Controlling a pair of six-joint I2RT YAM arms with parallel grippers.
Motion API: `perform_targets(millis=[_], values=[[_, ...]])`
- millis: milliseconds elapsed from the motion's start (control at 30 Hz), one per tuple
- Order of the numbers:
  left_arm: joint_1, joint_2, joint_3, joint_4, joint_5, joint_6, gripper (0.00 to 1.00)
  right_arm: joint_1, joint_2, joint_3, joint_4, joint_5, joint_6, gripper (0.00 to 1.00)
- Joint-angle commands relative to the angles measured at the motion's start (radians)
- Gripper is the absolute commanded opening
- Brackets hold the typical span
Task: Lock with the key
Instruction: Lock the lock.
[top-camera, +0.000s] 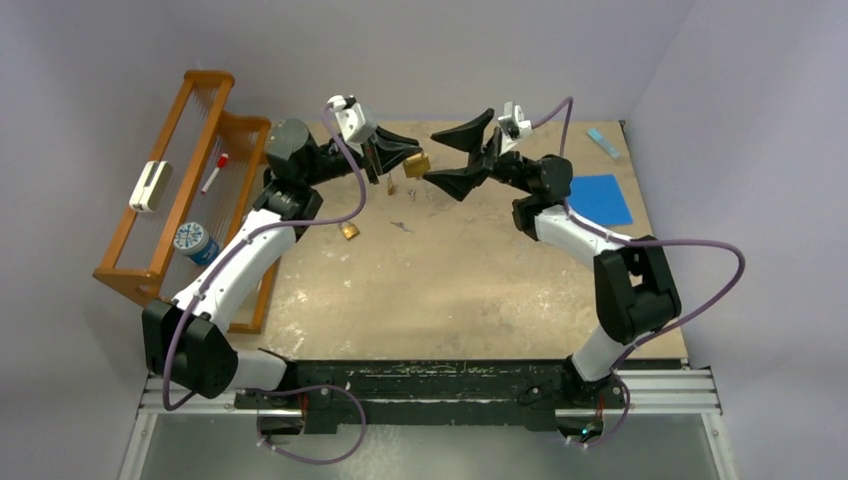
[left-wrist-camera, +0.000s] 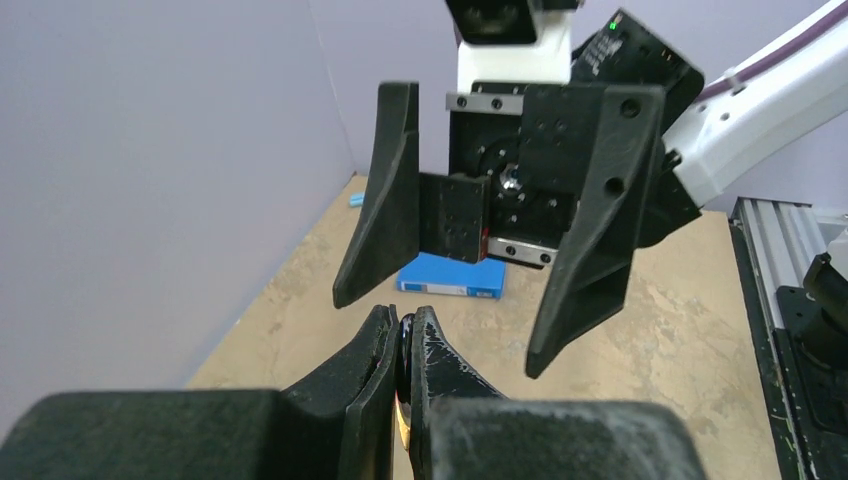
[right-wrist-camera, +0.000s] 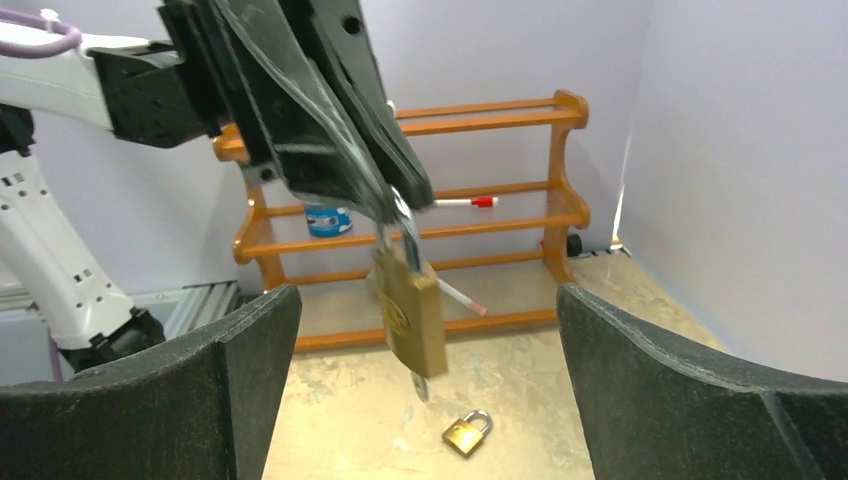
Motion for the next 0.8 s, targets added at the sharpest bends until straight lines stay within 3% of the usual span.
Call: perform_targets(millis=[0, 300, 533, 767], values=[[0.003, -0.058, 0.026, 0.104, -0.005, -0.013, 0.00, -0.024, 0.016, -0.027, 0.254, 0.074, 0.086, 0.97], [0.004, -0.087, 0.010, 0.137, -0.018, -0.021, 0.00, -0.025, 0.208, 0.085, 0.448, 0.064, 0.320, 0.89], [0.005, -0.082, 0.023, 0.144, -0.023, -0.014, 0.00, -0.020, 0.229, 0.098, 0.449, 0.044, 0.324, 0.85], [0.008, -0.055, 0.026, 0.181, -0.034, -0.036, 0.00, 0.000, 0.243, 0.129, 0.449, -0.006, 0.340, 0.74]])
